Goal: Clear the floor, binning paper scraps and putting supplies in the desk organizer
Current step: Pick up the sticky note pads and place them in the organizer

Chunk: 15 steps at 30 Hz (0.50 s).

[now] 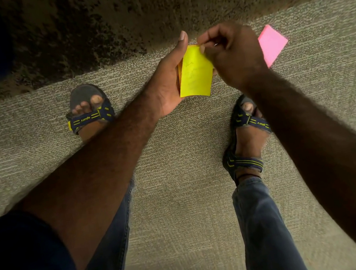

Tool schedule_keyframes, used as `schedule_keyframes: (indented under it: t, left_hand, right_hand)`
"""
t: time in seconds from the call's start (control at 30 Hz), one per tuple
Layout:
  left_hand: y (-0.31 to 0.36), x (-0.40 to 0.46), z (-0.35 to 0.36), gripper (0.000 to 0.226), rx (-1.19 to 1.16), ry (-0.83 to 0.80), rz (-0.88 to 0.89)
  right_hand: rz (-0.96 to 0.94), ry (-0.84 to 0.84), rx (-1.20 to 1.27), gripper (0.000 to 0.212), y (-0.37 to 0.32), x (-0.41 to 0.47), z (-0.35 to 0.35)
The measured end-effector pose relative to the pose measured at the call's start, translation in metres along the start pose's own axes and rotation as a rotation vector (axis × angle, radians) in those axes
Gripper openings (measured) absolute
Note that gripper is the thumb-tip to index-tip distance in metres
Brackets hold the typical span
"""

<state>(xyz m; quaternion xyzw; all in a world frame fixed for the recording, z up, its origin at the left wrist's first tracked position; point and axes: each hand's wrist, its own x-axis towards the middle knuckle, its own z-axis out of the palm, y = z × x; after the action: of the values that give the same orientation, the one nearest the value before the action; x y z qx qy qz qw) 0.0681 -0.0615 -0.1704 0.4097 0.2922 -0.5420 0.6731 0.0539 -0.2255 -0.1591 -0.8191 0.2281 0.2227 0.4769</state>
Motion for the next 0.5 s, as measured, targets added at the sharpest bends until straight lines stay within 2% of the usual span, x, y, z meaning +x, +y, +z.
schedule_keyframes:
  t: [0.13,0.23,0.3,0.43,0.5]
  left_hand:
    - [-0.008,-0.002,-0.003,0.059,0.001,0.012,-0.004]
    - [-0.016,-0.001,-0.006,0.037,0.024,0.045,0.018]
    - [-0.022,-0.001,-0.008,0.039,0.044,0.060,0.025]
    - [-0.023,-0.003,-0.005,0.038,0.078,0.035,0.040]
    - [-0.024,-0.002,-0.004,0.037,0.089,0.049,0.041]
  right_hand:
    - [0.082,0.006,0.059,0.012,0.008,0.004,0.000]
    - [0.106,0.012,0.101,0.012,0.015,0.007,-0.004]
    - [0.106,0.072,0.083,0.011,0.024,0.009,-0.012]
    - [0.097,0.292,-0.237,0.032,0.053,0.009,-0.033]
    - [0.163,0.337,-0.397,0.048,0.067,0.010,-0.042]
